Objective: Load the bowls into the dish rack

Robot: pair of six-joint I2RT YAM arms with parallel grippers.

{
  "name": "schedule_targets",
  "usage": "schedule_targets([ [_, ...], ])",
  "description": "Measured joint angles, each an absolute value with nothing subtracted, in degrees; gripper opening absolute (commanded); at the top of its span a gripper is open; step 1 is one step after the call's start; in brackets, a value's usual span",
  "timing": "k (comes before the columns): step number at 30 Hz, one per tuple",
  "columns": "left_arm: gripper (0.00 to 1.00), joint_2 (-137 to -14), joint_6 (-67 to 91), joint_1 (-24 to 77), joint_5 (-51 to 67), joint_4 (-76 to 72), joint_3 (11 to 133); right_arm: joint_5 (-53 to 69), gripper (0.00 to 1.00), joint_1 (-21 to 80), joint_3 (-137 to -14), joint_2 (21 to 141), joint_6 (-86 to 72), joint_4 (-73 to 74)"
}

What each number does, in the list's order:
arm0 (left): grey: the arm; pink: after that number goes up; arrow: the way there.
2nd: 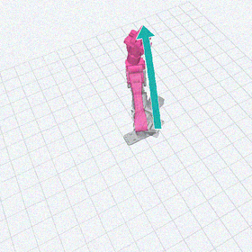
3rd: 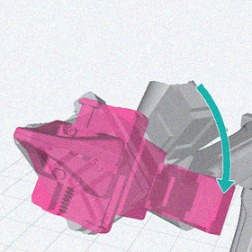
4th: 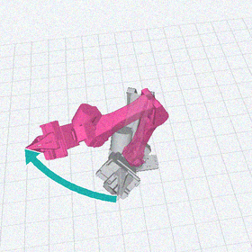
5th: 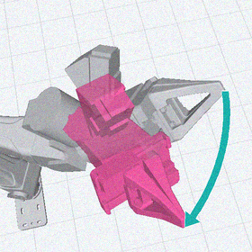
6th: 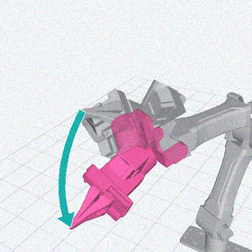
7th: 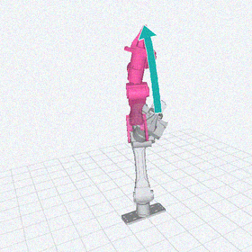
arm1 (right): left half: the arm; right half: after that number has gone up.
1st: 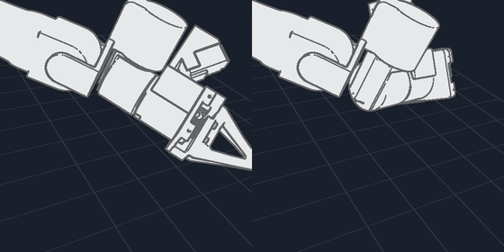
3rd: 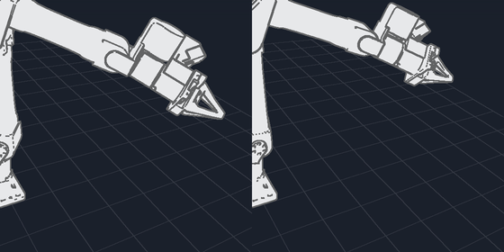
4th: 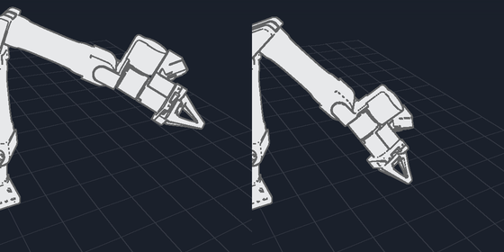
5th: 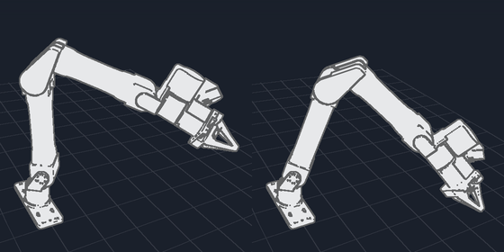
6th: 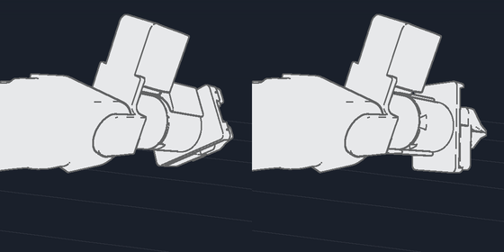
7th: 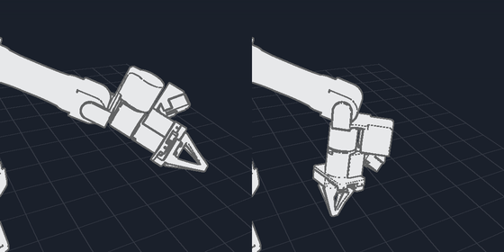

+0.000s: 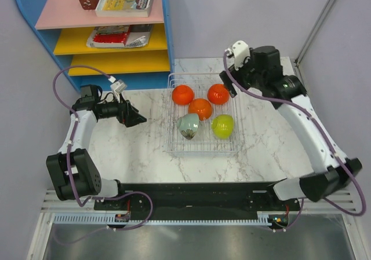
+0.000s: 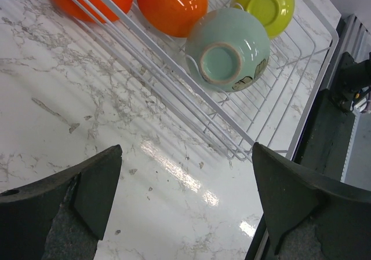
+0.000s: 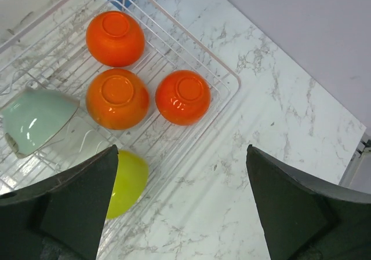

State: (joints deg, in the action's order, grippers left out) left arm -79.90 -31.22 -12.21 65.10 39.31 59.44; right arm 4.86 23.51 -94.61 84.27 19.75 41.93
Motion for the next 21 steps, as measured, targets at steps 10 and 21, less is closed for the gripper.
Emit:
schedule_targets([
  [10, 1.0, -69.71, -32.23, -12.71, 65.1, 39.53, 56.82, 10.5, 0.98, 18.26, -73.67, 51.7, 16.23, 37.82],
  [21, 1.0, -59.68, -32.71, -15.03, 68.31, 39.75, 55.79, 9.06, 0.98, 17.06, -63.33, 41.52, 14.5, 33.71],
])
